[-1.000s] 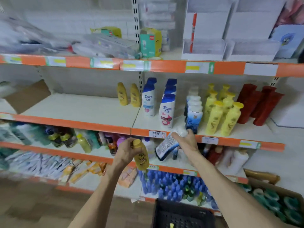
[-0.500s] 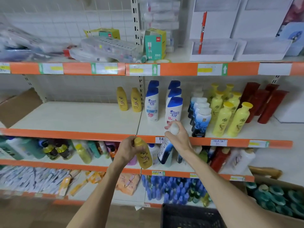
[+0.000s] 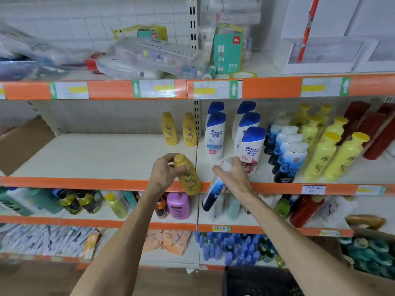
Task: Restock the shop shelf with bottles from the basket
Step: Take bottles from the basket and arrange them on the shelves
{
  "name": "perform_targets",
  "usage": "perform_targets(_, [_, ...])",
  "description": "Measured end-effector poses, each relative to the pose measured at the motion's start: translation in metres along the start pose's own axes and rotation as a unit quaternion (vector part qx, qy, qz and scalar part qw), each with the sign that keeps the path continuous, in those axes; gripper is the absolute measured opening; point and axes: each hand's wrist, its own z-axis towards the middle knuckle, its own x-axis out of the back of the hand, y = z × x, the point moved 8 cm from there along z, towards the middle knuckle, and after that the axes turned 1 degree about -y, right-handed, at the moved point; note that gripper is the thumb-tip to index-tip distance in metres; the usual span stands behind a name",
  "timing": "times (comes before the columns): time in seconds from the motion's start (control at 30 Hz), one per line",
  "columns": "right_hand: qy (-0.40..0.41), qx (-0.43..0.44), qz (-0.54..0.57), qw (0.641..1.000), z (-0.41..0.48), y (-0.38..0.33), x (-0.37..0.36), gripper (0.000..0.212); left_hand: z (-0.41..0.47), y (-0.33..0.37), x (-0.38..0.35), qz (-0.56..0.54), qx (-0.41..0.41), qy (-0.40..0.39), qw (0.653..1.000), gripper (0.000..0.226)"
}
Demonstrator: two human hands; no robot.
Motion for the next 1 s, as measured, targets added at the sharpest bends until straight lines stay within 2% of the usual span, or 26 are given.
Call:
perform_targets(0.23, [0.054,-0.037,-0.028,0.997,0.009,0.009,-0.005,0.048,0.055,0.006,-0.001,-0.053,-0.007,-0.049,0.997,0.035])
perform_targets(0.57, [0.108,-0.060,-0.027,0.992,-0.019,0.023,0.022,0.043,0.082,0.021,-0.034,-0.051,-0.046,-0.127,0.990,0.044])
perform_targets(0.83, [0.089,-0.003,0.013,0.996,0.007,-0.040,-0.015,0.042,0.107,0.013,0.009,-0.025,-0.072,-0.079,0.994,0.037])
perform_targets(1.0, [0.083,-0.036,-0.013,0.996,0.009,-0.017,-0.036,0.044,0.137,-0.001,0.004,-0.035,-0.060,-0.075,0.995,0.039])
